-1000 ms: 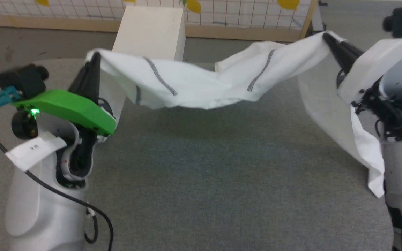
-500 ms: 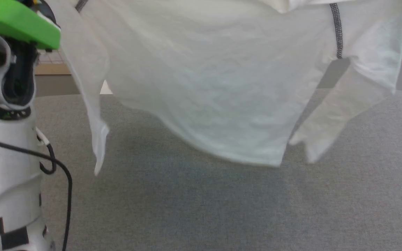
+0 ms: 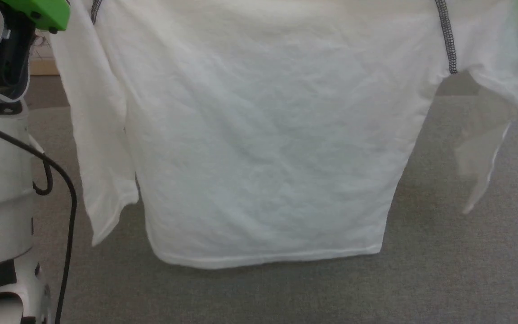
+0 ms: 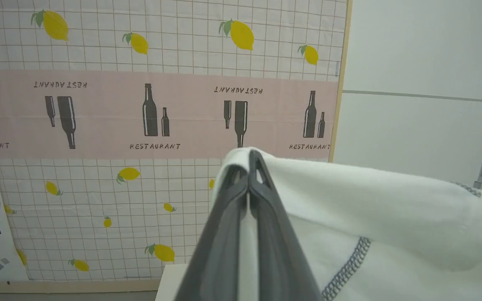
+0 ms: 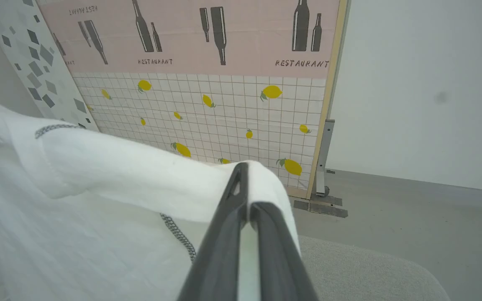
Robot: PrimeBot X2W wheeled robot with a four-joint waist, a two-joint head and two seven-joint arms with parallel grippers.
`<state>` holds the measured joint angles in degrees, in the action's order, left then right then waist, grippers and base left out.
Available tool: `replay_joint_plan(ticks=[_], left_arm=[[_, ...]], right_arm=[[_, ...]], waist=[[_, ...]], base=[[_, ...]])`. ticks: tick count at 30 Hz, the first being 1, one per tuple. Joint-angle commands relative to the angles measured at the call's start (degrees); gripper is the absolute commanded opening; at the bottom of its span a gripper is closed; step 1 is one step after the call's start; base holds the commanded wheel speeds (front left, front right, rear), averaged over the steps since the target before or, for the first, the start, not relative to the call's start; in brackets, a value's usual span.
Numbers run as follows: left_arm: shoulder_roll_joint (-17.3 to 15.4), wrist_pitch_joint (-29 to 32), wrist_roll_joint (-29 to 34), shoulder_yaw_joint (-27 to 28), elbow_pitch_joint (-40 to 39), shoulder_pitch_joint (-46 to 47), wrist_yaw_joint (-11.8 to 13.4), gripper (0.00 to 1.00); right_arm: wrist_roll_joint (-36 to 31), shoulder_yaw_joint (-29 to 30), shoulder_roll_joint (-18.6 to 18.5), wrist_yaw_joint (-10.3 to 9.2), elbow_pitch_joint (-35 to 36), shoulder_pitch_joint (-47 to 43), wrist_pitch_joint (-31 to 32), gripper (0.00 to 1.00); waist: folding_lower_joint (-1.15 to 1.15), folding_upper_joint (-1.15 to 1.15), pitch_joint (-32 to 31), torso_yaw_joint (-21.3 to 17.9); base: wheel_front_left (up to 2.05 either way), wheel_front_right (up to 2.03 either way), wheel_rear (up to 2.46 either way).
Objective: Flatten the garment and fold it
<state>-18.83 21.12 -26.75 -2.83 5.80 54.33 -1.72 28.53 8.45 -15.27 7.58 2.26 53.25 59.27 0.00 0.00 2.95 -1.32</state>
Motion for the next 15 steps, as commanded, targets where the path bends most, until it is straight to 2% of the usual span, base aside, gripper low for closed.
replay_joint_plan(ticks=[1,8,15], left_arm=[[-1.17,0.15,0.68,0.06,0.81,1.60,-0.17,0.00],[-3.54,-1.06,2.16,-0.26,5.33,8.68,-1.17,0.00],[-4.69,-5.73,3.64,1.77,11.23,21.60,0.91,0.00]], right_arm=[[-0.82,-0.01,-0.33,-0.09,-0.53,1.86,0.16,0.00],[-4.75,-1.04,-0.75,-0.09,-5.00,10.73,-2.57,0.00],[-12.47,-3.13,3.00,-0.09,-13.46,25.00,-12.65,0.00]], waist=[[0.00,0.00,3.25,0.27],[0.00,0.00,12.82,0.16],[0.00,0.00,23.50,-1.65]], base=[[0.00,0.00,0.00],[0.00,0.00,0.00],[0.00,0.00,0.00]])
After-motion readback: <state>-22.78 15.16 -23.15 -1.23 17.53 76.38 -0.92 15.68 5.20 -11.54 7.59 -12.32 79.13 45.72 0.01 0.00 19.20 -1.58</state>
